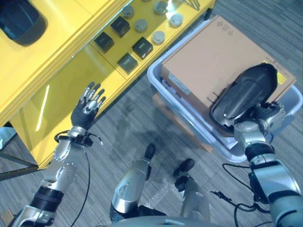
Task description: Move parts from the plastic box to the shelf.
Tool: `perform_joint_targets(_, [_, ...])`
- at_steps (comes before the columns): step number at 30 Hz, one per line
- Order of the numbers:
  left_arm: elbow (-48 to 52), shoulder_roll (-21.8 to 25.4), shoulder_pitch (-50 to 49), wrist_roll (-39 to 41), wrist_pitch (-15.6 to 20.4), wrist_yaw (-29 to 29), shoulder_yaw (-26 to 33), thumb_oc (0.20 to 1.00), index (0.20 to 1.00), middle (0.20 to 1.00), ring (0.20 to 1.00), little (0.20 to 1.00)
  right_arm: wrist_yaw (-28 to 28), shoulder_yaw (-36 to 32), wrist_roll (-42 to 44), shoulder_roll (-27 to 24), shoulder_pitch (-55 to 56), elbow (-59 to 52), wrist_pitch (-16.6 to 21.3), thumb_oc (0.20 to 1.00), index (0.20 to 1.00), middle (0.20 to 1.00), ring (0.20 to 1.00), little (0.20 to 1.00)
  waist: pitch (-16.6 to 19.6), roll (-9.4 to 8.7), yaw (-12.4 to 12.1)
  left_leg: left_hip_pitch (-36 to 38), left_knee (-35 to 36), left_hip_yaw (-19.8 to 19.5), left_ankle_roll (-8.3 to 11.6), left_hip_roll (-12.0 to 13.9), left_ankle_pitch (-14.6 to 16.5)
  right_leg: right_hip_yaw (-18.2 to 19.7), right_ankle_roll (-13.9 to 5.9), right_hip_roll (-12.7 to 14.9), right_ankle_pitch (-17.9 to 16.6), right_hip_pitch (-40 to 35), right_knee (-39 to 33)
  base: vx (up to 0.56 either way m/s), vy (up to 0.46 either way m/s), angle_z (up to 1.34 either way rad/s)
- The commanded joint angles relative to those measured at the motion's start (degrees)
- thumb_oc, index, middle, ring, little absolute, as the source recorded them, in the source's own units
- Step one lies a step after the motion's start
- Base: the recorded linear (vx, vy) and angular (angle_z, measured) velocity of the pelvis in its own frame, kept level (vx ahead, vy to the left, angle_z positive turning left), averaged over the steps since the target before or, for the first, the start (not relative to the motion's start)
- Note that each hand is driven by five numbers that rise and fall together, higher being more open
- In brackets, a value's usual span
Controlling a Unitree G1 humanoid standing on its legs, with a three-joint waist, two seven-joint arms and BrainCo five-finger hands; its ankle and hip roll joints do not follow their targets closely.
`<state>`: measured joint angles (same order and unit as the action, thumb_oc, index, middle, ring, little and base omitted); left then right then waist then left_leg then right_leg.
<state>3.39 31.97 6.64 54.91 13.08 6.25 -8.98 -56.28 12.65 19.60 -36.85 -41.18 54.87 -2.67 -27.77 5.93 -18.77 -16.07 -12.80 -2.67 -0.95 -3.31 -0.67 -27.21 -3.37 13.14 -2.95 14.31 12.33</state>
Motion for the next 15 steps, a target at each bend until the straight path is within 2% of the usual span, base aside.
perform_joint_targets(1, [4.31,2.63,-1.13,0.46,3.89,-0.14,2.42,1.000,1.000,1.000,1.000,1.000,-1.07,1.81,0.97,-3.77,-2.07,-2.13,3.44,1.000,1.000,1.000,1.000,1.000,1.00,-0.86,-0.85,-7.14,-5.28,1.79,0.43,-0.70,2.94,4.12,-5.61,1.74,2.87,-4.89,-1.91,0.00,0.000,0.00])
perform_joint_targets(6, [4.02,2.62,-0.67,0.51,3.32,-0.41,2.48,1.000,1.000,1.000,1.000,1.000,-0.34,1.38,1.39,-2.86,-2.26,-4.55,4.66,1.000,1.000,1.000,1.000,1.000,1.10,-1.05,-0.66,-6.71,-5.00,2.07,0.44,-0.65,3.02,4.21,-5.67,1.66,2.88,-4.97,-1.99,0.00,0.000,0.00])
perform_joint_targets(11, [4.49,1.93,-0.75,0.40,2.74,-0.66,2.58,1.000,1.000,1.000,1.000,1.000,-0.68,1.12,-0.76,-1.67,-2.02,-8.45,2.99,1.000,1.000,1.000,1.000,1.000,1.32,-1.14,-0.35,-6.10,-4.61,2.47,0.47,-0.57,3.06,4.44,-5.71,1.63,2.87,-5.16,-2.17,0.00,0.000,0.00])
perform_joint_targets(15, [4.74,1.71,-1.02,0.42,2.64,-0.16,2.87,1.000,1.000,1.000,1.000,1.000,-0.51,0.46,-1.75,-1.36,-0.64,-9.92,3.24,1.000,1.000,1.000,1.000,1.000,1.37,-1.17,-0.02,-5.69,-4.47,2.77,0.49,-0.43,3.15,4.57,-5.80,1.67,2.73,-5.34,-2.30,-0.01,0.021,-0.04])
